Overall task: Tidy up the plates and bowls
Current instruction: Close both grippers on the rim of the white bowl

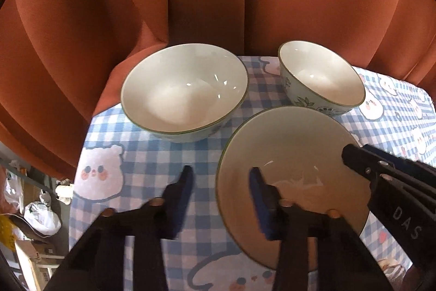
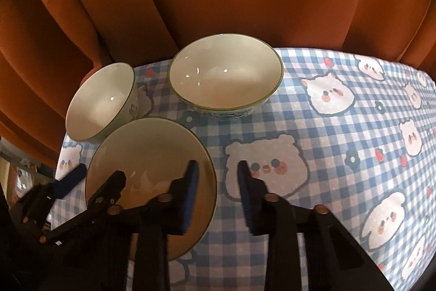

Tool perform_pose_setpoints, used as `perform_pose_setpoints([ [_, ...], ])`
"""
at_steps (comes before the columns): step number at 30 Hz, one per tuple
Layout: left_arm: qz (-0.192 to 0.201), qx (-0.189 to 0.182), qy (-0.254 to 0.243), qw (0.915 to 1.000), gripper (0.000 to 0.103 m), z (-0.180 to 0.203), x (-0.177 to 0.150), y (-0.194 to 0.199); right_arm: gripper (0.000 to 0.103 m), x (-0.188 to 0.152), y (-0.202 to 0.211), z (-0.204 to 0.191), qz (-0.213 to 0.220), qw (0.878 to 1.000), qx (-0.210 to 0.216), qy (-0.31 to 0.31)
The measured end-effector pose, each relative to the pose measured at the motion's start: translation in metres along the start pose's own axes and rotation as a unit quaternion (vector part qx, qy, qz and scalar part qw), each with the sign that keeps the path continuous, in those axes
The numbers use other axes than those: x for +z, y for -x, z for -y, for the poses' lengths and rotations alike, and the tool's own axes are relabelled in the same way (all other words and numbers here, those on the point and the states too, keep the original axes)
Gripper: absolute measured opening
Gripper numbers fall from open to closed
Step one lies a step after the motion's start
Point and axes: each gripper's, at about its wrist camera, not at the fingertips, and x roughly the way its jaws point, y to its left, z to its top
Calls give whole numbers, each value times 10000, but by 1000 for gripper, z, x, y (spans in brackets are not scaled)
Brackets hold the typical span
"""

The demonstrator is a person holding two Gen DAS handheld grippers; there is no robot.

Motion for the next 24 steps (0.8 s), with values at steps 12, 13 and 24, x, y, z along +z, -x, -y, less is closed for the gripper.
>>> perform_pose_setpoints([
  [12, -123, 23, -29, 9999, 19, 5, 6, -4, 13, 3, -4, -6, -161, 9997, 90, 132],
  [13, -137, 24, -45, 9999, 18, 5, 6, -4, 13, 3, -3, -6, -168, 9997, 81, 150],
  [24, 47, -131, -208, 9997, 19, 22, 1, 30, 13, -10, 24, 3, -179, 9998, -33, 30],
])
